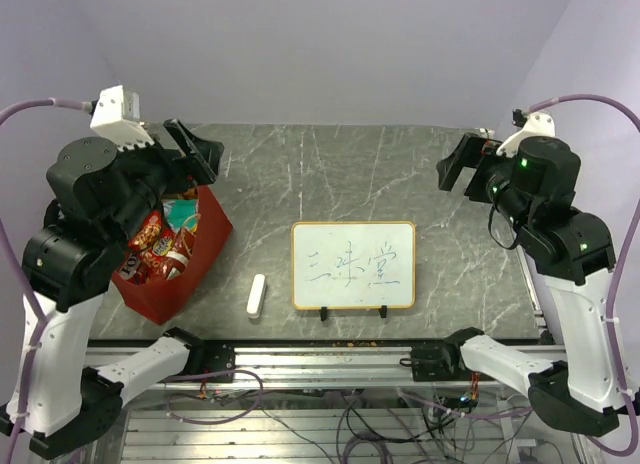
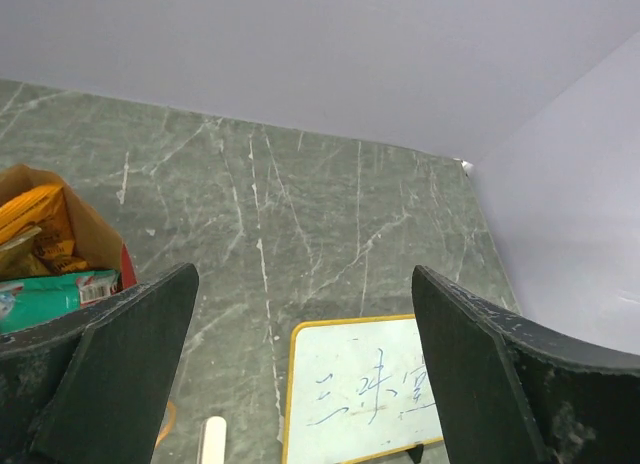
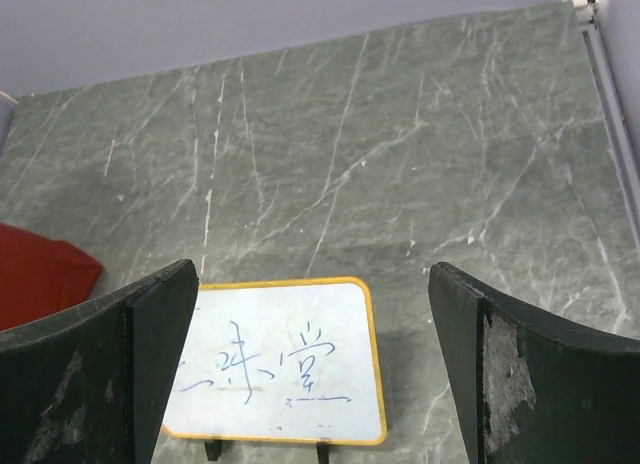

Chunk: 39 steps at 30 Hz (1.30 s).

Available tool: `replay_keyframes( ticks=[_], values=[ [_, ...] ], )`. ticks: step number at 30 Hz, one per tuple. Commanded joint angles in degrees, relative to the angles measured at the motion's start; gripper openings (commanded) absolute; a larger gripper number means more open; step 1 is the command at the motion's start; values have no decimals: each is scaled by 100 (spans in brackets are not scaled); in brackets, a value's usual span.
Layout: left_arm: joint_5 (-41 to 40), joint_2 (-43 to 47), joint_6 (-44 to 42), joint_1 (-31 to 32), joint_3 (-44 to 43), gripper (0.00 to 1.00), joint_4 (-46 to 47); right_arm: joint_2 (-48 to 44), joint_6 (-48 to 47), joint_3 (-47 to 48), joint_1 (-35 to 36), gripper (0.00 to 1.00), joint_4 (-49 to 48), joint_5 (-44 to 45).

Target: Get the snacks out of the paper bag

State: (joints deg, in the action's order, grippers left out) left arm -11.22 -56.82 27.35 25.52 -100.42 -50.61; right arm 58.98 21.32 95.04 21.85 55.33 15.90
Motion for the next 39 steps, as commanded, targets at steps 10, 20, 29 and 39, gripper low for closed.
replay_keyframes(
  ticks=[10, 20, 29, 39],
  values=[
    [672, -629, 498, -319, -230, 98, -426, 236, 512, 199, 137, 100, 681, -145],
    [-94, -1154, -28, -400, -1007, 94, -1974, 237, 658, 40, 180, 100, 760, -411],
    [-348, -743, -102, -421, -747, 91, -2912, 318, 497, -126, 196, 100, 425, -844],
    [826, 259, 235, -432, 480, 91, -3177, 599, 535, -422, 205, 100, -125, -1290]
  ],
)
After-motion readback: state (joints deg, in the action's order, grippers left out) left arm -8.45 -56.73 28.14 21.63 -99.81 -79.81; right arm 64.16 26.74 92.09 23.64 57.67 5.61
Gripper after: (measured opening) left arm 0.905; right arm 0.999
